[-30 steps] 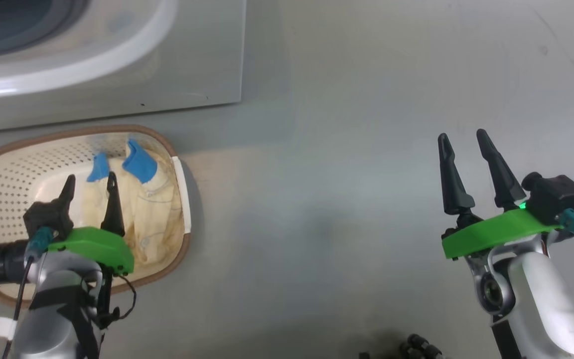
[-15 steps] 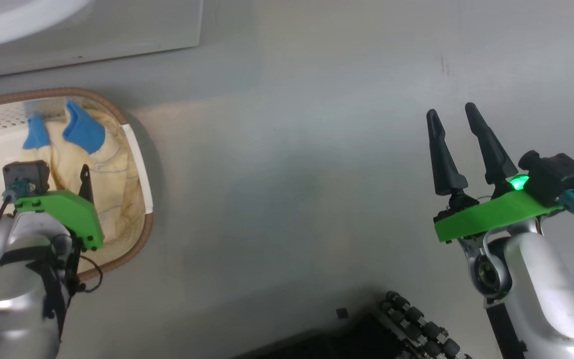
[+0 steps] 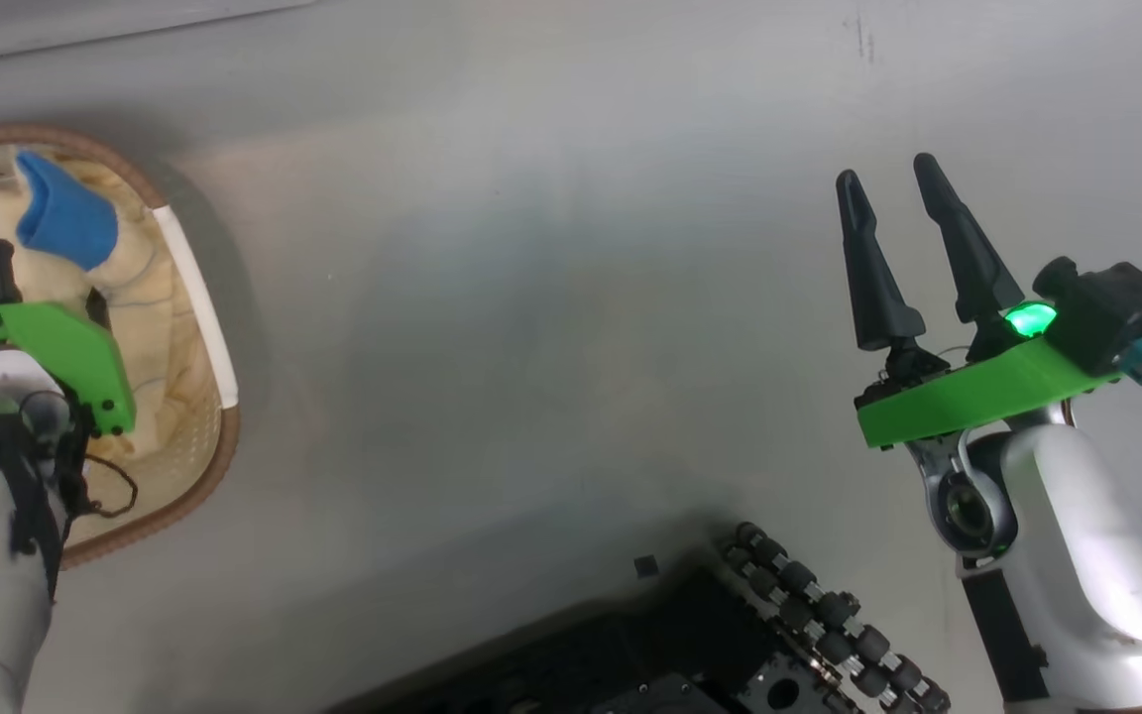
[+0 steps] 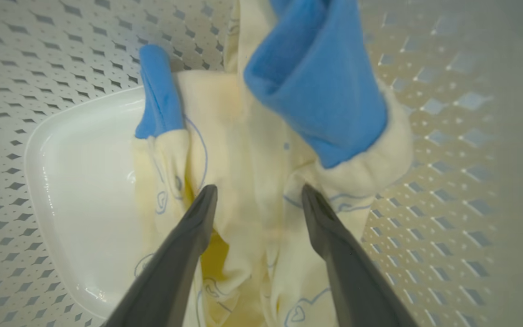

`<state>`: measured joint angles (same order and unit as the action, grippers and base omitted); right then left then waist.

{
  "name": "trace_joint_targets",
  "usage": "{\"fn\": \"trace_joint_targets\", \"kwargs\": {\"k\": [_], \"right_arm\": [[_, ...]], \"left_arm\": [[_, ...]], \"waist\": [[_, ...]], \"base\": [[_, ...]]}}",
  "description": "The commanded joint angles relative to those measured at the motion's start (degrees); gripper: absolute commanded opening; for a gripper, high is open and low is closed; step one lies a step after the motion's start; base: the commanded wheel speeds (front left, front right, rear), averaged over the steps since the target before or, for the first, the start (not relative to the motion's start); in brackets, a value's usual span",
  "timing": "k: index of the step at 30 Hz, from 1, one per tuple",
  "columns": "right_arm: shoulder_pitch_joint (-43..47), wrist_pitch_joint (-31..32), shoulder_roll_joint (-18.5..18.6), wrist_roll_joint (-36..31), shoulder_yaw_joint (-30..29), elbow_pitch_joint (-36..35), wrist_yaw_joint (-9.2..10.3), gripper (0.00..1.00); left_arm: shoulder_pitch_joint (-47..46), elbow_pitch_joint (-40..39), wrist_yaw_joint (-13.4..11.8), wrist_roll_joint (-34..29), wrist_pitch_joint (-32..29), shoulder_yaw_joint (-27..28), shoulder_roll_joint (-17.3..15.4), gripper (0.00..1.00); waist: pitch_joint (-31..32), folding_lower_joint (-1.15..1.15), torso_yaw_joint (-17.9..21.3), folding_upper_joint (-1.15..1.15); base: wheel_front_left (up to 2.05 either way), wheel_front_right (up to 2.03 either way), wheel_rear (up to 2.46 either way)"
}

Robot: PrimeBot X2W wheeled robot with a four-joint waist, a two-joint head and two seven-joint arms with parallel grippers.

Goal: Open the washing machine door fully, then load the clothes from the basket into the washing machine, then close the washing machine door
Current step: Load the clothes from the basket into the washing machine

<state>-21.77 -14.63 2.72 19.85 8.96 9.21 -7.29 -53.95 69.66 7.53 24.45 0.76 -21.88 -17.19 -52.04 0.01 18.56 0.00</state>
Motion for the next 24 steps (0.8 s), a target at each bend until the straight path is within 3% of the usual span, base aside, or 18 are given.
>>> {"fn": "trace_joint_targets", "kwargs": {"k": [1,12,24], "right_arm": [[1.0,-0.4,0.2,0.4,0.7,-1.6,-0.2,1.0],[1.3,-0.4,0.2,0.2,0.9,-2.4,-0.2,1.0],[2.1,-0.4,0.2,-0.7,0.6,-3.3,-0.2,1.0]], "left_arm": [[0.2,0.7,0.0,0.7,-0.9,0.9,-2.8,1.0],[-2.0,3.7,-0.8,2.4,-6.5,1.1,-2.5,1.0],[-5.0,4.2,-3.6,2.7,-10.3,0.1,-0.3,1.0]], "waist": [[-0.8,-0.01,0.5,0.0],[-2.3,-0.01,0.8,0.0],[-3.7,-0.01,-0.2,0.0]], "base": [[0.0,0.0,0.0],[0.0,0.0,0.0],[0.0,0.0,0.0]]}}
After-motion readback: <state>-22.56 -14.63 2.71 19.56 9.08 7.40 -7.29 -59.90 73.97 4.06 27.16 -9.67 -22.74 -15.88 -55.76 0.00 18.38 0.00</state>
